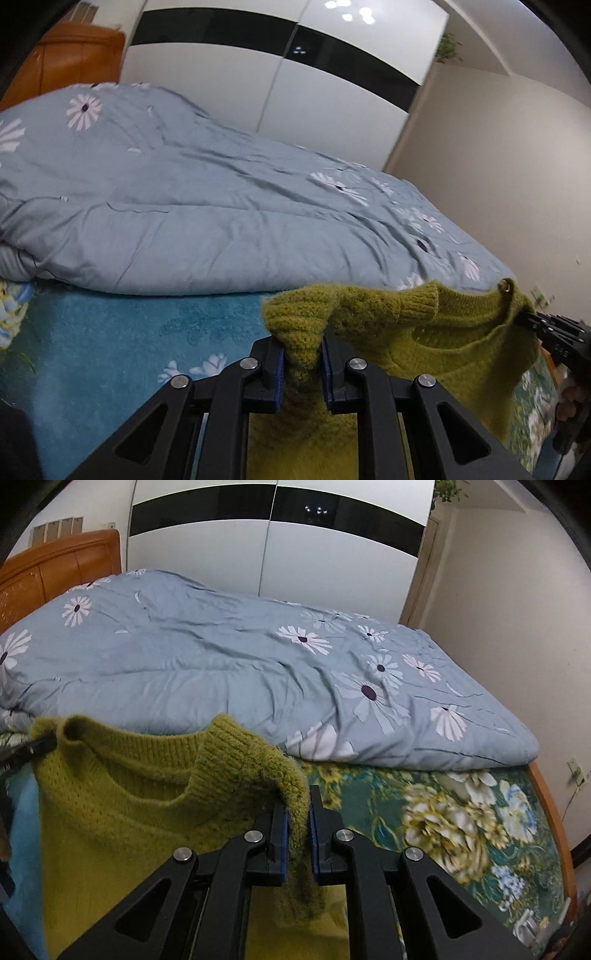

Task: Fold clothes
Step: 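Lower the sweater flat onto the blanket and open both grippers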

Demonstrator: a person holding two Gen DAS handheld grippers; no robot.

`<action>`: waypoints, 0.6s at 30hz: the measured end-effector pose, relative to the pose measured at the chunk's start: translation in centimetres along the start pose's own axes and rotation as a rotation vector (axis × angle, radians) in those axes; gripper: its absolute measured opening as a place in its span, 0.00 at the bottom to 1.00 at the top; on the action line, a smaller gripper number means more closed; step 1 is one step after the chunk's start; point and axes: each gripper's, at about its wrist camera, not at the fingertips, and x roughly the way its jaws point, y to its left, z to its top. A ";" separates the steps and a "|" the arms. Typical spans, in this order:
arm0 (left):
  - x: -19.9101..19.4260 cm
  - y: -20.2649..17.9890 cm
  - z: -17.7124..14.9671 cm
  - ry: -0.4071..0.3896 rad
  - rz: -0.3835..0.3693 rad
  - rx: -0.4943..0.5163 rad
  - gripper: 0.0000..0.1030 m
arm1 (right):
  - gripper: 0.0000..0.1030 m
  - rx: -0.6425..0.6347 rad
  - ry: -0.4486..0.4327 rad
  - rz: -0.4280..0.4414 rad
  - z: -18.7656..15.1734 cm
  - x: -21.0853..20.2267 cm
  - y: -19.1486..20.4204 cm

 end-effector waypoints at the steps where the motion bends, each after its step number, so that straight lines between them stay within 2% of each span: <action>1: 0.6 0.2 0.0 0.002 0.010 -0.005 0.17 | 0.09 -0.009 0.006 -0.004 0.2 1.0 0.2; 4: 3.2 0.9 -0.6 0.031 0.043 -0.016 0.17 | 0.09 -0.033 0.038 -0.012 0.2 3.6 1.0; 9: 7.2 2.3 -2.0 0.095 0.081 -0.041 0.17 | 0.09 -0.033 0.107 0.009 -2.0 8.8 0.9; 18: 12.9 2.1 -3.7 0.188 0.168 -0.036 0.17 | 0.09 0.008 0.181 0.041 -4.8 14.8 0.1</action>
